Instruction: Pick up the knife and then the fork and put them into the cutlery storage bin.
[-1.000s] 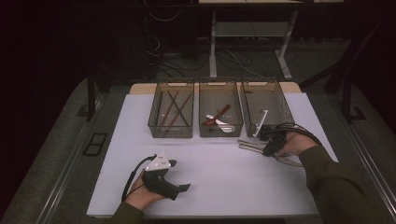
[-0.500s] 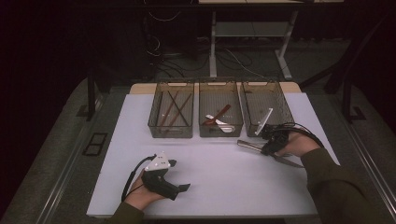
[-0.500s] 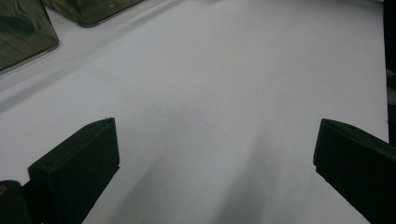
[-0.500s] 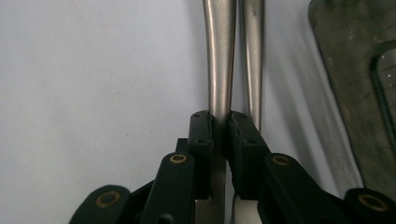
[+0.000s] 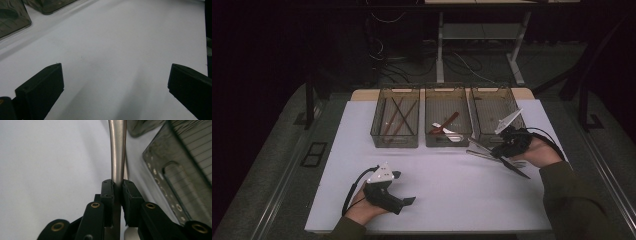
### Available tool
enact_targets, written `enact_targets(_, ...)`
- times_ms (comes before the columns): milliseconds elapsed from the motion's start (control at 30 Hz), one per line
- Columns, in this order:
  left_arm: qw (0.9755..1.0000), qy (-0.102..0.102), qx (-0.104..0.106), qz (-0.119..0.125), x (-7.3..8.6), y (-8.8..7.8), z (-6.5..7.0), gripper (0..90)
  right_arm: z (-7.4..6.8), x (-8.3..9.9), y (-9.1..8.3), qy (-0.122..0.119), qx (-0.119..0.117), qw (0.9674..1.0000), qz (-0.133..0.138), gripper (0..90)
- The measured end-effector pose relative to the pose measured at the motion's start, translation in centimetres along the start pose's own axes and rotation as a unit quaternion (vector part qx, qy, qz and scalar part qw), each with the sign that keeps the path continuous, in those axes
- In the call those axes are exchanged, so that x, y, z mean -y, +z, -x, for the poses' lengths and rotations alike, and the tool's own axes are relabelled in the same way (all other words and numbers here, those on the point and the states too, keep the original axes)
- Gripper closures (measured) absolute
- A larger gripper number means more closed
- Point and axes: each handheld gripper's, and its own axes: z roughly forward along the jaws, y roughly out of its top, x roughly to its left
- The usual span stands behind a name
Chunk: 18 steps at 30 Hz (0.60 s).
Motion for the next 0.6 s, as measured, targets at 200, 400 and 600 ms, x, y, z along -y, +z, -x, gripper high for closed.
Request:
enact_targets(200,1.0,0.0,0.0,0.0,0.0,0.0,0.0,0.0,-0.1,0.3,-1.3,0.029,0.0,0.9978,0.059,79.6)
enact_targets(400,1.0,0.0,0.0,0.001,0.0,0.0,-0.1,0.0,-0.2,0.6,-2.3,0.047,0.011,0.9927,0.111,79.6)
enact_targets(600,1.0,0.0,0.0,0.001,0.0,-0.1,-0.1,0.0,-0.4,0.6,-3.2,0.065,0.022,0.9843,0.162,79.6)
